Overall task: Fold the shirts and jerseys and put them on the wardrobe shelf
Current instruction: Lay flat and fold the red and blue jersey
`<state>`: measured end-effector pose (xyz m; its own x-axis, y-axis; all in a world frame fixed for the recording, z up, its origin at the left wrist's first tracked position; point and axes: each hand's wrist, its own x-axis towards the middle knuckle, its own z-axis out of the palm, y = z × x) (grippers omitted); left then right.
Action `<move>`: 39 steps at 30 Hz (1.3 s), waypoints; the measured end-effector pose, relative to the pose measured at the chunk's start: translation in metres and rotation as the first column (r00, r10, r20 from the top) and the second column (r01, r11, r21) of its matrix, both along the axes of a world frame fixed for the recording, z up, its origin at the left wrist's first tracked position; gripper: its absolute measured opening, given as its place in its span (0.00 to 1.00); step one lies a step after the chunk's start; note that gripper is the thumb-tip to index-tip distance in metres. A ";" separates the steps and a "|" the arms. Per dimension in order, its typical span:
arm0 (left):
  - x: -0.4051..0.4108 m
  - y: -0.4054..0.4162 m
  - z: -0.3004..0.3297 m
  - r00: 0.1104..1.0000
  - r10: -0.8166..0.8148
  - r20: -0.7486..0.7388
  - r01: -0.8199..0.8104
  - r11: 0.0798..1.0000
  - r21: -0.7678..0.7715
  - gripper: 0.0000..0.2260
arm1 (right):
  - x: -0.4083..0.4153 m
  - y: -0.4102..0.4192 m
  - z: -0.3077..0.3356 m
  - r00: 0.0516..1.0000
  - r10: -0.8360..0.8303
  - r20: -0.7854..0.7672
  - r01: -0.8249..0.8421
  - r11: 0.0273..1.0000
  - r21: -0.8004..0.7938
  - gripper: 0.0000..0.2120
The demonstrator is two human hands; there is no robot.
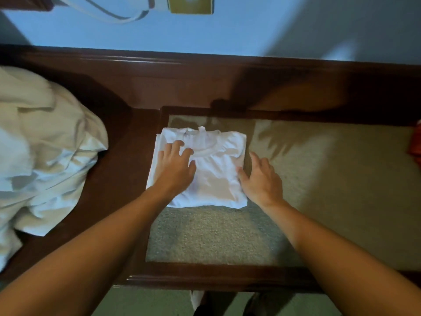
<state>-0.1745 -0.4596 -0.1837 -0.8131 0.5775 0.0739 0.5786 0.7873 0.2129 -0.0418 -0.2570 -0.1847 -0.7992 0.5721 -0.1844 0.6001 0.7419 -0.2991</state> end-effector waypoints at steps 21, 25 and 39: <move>0.162 0.417 0.155 0.693 -0.623 0.362 0.625 0.770 0.129 0.13 | 0.240 0.336 0.154 0.837 -0.548 0.004 0.547 0.836 0.029 0.13; 0.203 0.507 0.131 0.648 -0.622 0.441 0.645 0.755 0.117 0.12 | 0.277 0.412 0.131 0.811 -0.580 0.071 0.577 0.814 0.063 0.12; 0.305 0.675 0.034 0.673 -0.444 0.592 0.445 0.882 0.156 0.15 | 0.317 0.528 0.042 0.861 -0.475 0.180 0.477 0.878 0.035 0.14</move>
<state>0.1302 0.2153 -0.1495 -0.3340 0.8819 -0.3326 0.6135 0.4713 0.6336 0.2751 0.2711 -0.1425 -0.3833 0.8719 -0.3048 0.9231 0.3499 -0.1599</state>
